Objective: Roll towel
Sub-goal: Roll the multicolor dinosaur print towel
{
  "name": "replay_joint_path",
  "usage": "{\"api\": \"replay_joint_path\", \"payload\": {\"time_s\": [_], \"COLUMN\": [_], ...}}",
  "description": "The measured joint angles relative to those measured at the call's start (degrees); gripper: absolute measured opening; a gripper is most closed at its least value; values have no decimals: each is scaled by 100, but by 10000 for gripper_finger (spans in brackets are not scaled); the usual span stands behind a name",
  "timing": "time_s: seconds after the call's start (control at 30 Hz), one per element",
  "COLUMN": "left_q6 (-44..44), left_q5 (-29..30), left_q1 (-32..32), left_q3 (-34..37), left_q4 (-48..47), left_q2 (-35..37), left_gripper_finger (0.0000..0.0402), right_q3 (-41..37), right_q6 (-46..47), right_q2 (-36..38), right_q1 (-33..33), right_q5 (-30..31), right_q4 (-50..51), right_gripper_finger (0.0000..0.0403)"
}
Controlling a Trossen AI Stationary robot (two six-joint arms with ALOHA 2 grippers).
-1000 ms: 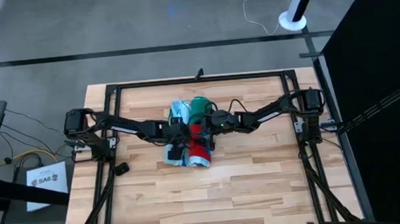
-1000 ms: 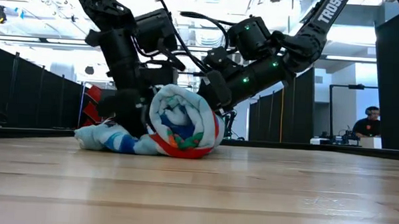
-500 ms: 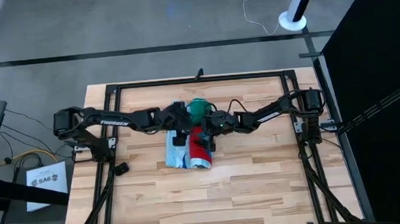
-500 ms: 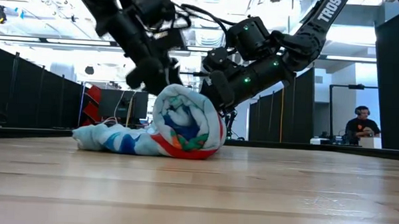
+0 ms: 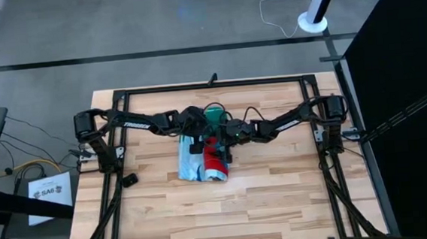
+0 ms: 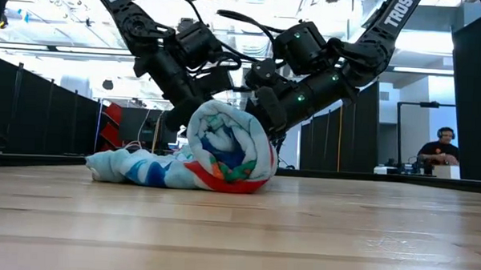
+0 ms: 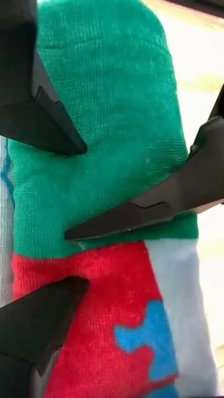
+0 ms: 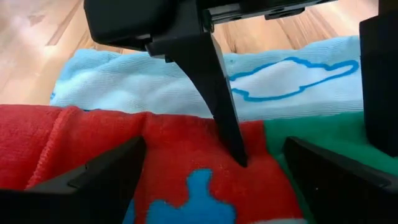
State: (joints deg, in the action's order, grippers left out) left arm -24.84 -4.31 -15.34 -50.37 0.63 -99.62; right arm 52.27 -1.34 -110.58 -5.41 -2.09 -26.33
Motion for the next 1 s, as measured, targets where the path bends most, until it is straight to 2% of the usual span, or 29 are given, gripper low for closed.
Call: {"api": "replay_joint_path", "payload": {"time_s": [0.3,0.6,0.83,1.0], "left_q6": [-61,597,1022,1078], "left_q5": [119,183,454,487], "left_q1": [-151,-154,-172,-183], "left_q3": [21,858,1061,1095], "left_q4": [-426,1108,1403,1462], "left_q2": [-56,-59,-59,-63], "left_gripper_finger": [324,324,324,324], "right_q3": [-28,-17,168,172], "right_q6": [-169,121,186,320], "right_q2": [651,738,699,376], "right_q1": [5,83,414,573], "right_q5": [4,7,34,38], "right_q4": [811,677,597,281], "right_gripper_finger": [377,377,377,377]}}
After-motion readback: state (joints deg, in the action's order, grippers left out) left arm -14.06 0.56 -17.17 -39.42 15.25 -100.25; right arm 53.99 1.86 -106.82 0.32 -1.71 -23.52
